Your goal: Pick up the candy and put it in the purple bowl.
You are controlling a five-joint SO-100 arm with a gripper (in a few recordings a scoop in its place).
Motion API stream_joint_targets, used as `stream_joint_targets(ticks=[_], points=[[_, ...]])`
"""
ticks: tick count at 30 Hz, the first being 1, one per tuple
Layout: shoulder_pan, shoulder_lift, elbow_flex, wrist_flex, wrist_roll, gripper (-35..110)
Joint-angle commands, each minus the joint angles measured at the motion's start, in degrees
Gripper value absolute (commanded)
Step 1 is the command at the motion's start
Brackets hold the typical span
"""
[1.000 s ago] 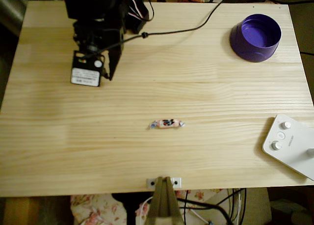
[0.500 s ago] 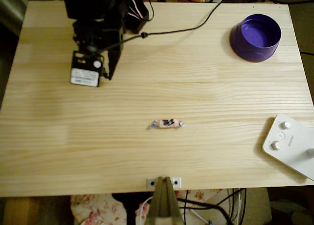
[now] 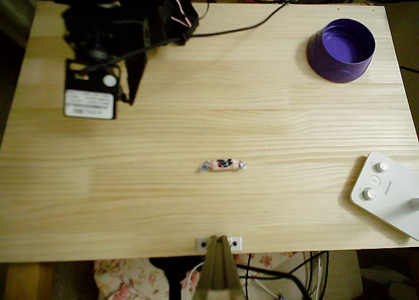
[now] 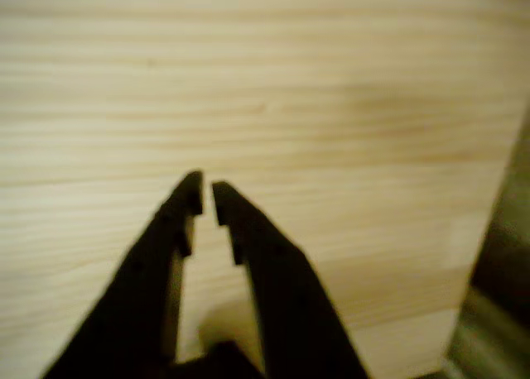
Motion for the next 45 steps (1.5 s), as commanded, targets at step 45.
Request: stream_joint_targets(ticks=[45], points=[[-30.76, -42.98, -47.11, 13.54, -41.22, 1]])
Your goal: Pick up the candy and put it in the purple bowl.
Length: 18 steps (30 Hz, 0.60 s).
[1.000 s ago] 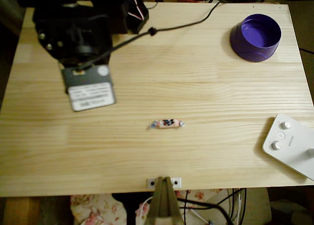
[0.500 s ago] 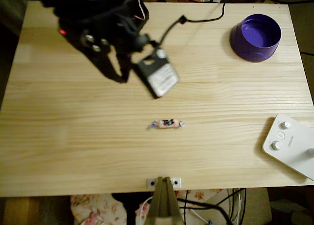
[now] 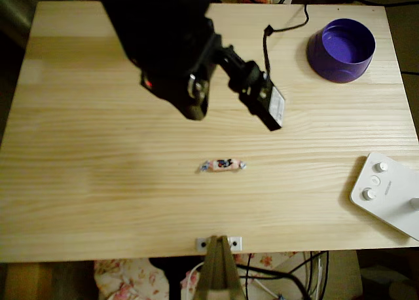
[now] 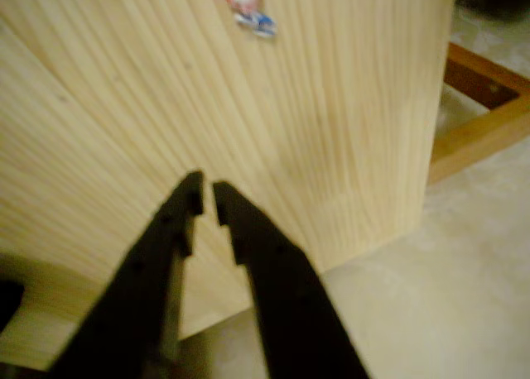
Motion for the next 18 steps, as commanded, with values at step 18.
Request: stream_joint_targets(ticks=[18], points=[[-3.60, -16.08, -16.87, -0.70, -1.67, 11]])
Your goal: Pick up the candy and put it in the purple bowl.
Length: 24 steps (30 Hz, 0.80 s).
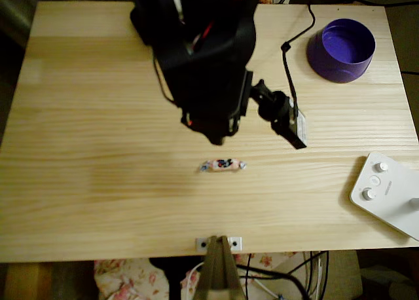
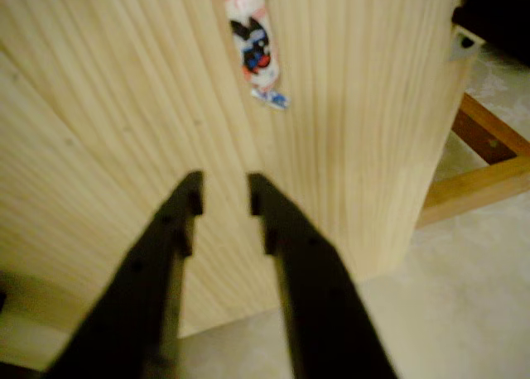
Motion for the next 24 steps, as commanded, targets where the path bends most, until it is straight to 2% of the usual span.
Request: stream_joint_targets(ticks=[1, 15, 24], points=[[0.44, 1.14, -5.19, -1.14, -0.35, 11], [-0.26, -2.29, -4.57, -1.58, 2.02, 19], [-0.26, -7.12, -6.77, -2.64, 3.96, 20]])
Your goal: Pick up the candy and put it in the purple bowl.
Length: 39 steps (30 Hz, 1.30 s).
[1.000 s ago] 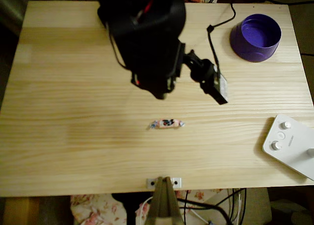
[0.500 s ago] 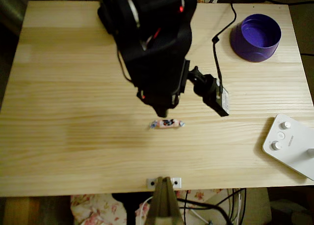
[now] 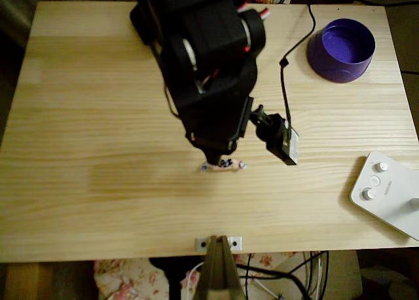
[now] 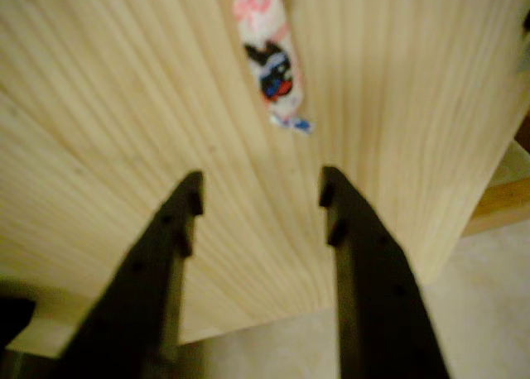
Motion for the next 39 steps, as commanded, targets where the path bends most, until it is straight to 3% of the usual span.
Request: stream_joint_targets(ticks=[1, 39], points=[[-0.26, 0.79, -4.66, -1.05, -0.44, 20], [1.76, -7.91, 1.32, -9.58, -1.23, 20]])
